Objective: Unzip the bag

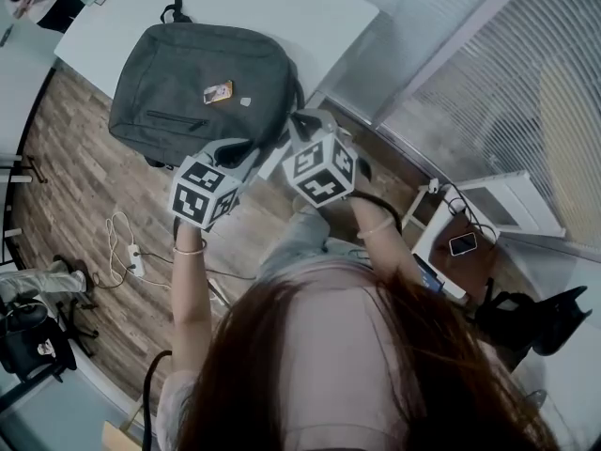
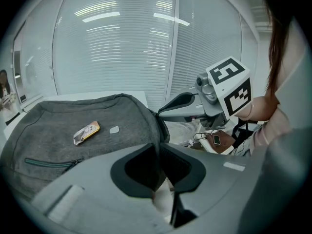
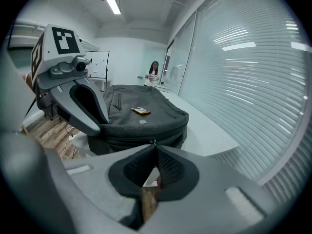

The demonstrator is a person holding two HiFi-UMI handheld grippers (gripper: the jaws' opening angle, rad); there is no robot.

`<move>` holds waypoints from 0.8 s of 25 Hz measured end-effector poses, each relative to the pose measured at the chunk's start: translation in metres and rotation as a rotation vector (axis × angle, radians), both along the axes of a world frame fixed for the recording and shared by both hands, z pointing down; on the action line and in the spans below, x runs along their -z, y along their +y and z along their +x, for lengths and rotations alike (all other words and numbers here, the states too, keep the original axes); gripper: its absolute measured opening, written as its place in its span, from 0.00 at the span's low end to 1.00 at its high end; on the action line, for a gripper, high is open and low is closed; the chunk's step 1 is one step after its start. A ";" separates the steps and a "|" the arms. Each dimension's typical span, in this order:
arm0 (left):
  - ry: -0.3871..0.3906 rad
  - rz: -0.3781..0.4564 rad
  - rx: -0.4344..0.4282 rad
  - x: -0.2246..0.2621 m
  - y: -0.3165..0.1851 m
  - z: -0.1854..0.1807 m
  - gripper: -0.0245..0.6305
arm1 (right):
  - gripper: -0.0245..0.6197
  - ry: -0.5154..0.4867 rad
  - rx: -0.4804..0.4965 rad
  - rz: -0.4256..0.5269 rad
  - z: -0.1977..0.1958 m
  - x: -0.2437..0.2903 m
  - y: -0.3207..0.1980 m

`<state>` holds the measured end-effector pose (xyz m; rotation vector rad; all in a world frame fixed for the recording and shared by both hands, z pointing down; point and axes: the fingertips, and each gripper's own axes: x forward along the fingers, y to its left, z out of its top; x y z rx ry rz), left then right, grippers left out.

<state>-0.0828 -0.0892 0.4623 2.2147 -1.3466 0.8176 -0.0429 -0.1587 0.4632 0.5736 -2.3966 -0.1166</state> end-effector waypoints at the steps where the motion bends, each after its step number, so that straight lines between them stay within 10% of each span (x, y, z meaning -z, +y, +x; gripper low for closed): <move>1: 0.006 -0.001 0.000 0.000 0.000 0.000 0.12 | 0.06 0.001 0.002 0.002 0.000 0.000 -0.002; 20: 0.062 -0.005 -0.002 0.000 -0.002 -0.002 0.12 | 0.06 0.035 0.031 0.022 -0.006 0.000 -0.045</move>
